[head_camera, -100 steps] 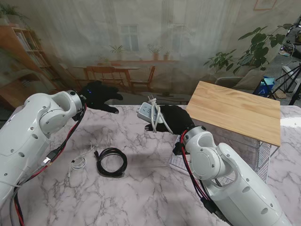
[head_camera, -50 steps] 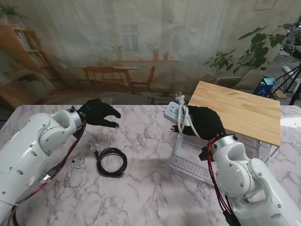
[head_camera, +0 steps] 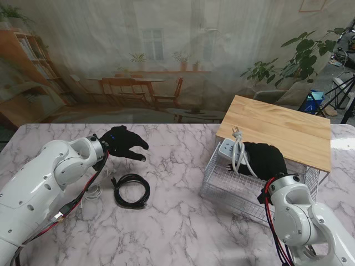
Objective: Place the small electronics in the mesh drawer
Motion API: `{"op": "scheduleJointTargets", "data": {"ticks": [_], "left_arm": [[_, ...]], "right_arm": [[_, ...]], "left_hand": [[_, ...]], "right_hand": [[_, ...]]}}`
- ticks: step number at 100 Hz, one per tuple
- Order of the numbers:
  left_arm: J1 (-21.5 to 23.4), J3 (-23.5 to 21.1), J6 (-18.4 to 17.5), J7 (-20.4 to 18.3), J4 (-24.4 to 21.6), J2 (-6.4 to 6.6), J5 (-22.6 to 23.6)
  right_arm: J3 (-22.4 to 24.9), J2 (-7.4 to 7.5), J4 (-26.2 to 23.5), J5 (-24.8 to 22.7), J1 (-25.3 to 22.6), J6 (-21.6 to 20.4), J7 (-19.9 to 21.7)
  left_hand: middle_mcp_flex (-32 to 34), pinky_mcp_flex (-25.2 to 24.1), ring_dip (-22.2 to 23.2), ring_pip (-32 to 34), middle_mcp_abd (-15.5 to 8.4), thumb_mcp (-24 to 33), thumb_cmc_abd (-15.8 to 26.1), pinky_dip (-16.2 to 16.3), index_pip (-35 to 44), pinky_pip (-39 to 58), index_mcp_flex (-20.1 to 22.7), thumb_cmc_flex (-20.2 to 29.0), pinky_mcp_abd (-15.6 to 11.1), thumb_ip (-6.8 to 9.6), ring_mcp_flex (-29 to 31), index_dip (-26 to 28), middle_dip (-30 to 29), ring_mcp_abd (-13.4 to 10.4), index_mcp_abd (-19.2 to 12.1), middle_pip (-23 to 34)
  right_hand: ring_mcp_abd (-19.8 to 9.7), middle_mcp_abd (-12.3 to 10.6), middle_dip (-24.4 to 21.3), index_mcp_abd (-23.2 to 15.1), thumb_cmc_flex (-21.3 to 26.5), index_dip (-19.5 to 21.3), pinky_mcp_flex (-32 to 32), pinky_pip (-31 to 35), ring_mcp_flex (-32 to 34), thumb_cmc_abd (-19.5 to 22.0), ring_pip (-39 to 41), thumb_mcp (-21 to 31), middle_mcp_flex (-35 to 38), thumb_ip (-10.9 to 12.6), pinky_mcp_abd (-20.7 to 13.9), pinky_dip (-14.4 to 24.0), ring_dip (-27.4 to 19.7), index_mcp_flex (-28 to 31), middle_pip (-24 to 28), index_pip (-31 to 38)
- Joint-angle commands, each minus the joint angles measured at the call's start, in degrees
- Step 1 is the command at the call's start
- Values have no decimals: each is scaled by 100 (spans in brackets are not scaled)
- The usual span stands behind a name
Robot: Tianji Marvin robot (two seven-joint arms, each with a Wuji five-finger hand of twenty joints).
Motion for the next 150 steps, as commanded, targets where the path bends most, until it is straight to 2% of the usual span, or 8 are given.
{"op": "scheduleJointTargets", "data": {"ticks": [1,36,63,99,117,141,150], "left_arm": [[7,22,31,-93,49,-8,-13],[39,14,49,-156,49,5,14],[23,83,103,-178,98,6,-4],[-54,201,95,-208,169,12,-22],[-100,248,76,-250,184,19,-14],[-140,336,113,-275,221,20,-26],[-150,368,134,-270,240,19,-31]], "right_arm": [[28,48,125,-108,-90,2,62],[-23,138,601,-560,109,82,421],[-359,187,1136,-624,486,263,600],[-681,255,1627,-1058,844,404,811],[-795,267,1832,-1104,1052,523,854],[-982,294,2101,-1217,1375,609,979],[-1065,309,2197,-1303,1483,637,1048]], "left_hand": [[46,9,93,158,1,97,253,145,35,192,33,63,60,120,98,5,103,8,25,41],[-29,-57,87,37,-14,90,262,136,18,145,-17,50,72,119,-6,-9,113,2,20,22],[-16,-63,88,26,-8,91,267,142,13,145,-17,54,68,120,-4,-14,118,-4,22,25],[-12,-60,91,25,-10,93,277,148,12,147,-21,52,62,120,-1,-17,121,-11,10,30],[-20,-64,88,17,-10,93,279,150,9,143,-28,55,60,120,-9,-19,118,-6,14,24],[-34,-82,81,2,-9,94,284,145,-1,124,-44,54,66,121,-25,-24,113,-8,13,12],[-45,-103,76,-7,-8,94,285,135,-5,98,-45,56,69,121,-33,-25,109,-8,11,5]], "right_hand": [[30,-226,-50,-1344,1106,-108,12,98,89,1181,-353,1551,179,-46,-6,98,-8,258,-121,120],[4,-249,-64,-1391,1091,-108,21,96,74,1187,-402,1558,163,-57,-27,110,-22,248,-124,127],[-23,-248,-84,-1446,1117,-95,7,109,-12,1224,-520,1516,98,-82,-114,132,-63,207,-149,145],[-74,-283,-112,-1568,1097,-136,-26,131,-48,1251,-613,1447,34,-68,-194,199,-81,168,-197,116],[-82,-285,-130,-1603,1101,-163,-54,98,-94,1267,-663,1412,-13,-60,-218,211,-90,143,-234,106],[-157,-307,-184,-1722,1086,-329,-171,-11,-324,1313,-823,1328,-218,-28,-307,207,-129,32,-361,-4],[-198,-309,-294,-1714,1062,-622,-285,-160,-541,1313,-1004,1276,-433,19,-368,167,-183,-95,-583,-144]]}}
